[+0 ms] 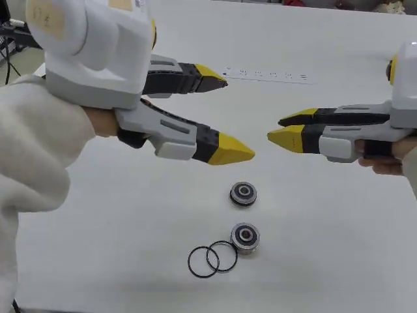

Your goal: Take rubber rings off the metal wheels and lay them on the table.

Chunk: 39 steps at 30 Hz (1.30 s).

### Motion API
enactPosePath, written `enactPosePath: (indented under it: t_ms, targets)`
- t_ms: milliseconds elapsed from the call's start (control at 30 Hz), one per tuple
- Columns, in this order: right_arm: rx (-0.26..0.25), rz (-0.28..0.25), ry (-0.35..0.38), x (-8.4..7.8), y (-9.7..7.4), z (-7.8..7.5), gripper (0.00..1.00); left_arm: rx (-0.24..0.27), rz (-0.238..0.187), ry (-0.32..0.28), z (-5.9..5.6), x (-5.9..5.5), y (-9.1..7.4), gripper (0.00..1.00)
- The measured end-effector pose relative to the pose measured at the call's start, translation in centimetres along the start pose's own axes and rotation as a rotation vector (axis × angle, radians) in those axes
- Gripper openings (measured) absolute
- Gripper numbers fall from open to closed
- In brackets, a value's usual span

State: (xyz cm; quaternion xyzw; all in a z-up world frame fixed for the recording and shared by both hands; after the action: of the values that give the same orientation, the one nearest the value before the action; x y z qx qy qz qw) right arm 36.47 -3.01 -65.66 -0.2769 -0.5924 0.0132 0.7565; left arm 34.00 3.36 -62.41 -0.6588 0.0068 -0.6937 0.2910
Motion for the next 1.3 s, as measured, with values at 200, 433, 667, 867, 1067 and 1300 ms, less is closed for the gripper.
enactPosePath:
  t_ms: [200, 433, 667, 867, 1067, 1300]
  targets:
    - [0.008, -0.016, -0.014, -1.4, 1.5, -1.2, 0.26, 0.034, 0.014, 0.005, 1.3, -1.9, 2.0, 0.63]
    - [0.001, -0.054, 0.08, -4.6, 2.1, -2.6, 0.22, 0.067, -0.015, -0.022, 1.7, -4.2, 3.5, 0.54]
    - [-0.002, 0.008, 0.071, -7.6, 2.8, -3.1, 0.24, 0.075, 0.024, -0.039, 1.3, -7.0, 5.2, 0.49]
    - [0.007, 0.056, 0.082, -9.5, 3.2, -2.7, 0.27, 0.051, 0.066, -0.049, 0.3, -8.8, 6.4, 0.43]
    - [0.019, 0.081, 0.057, -10.2, 3.7, -2.0, 0.28, 0.032, 0.096, -0.052, -0.4, -9.9, 7.1, 0.39]
    - [0.049, 0.132, 0.012, -11.2, 4.5, -0.9, 0.27, 0.033, 0.11, -0.111, -0.5, -11.2, 7.7, 0.35]
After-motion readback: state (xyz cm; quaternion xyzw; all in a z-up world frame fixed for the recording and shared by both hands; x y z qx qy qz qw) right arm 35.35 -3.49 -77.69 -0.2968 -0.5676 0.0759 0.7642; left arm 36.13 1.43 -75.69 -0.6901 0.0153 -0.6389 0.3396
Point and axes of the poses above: the centre of the closed fingertips' face, and the gripper's own axes: y roughly forward along the fingers, z roughly to its left, x roughly out of its top, the point moved 2 cm from there along -y, roughly backward along the fingers, and after that the axes turned 4 degrees about z, right-handed, at the moved point
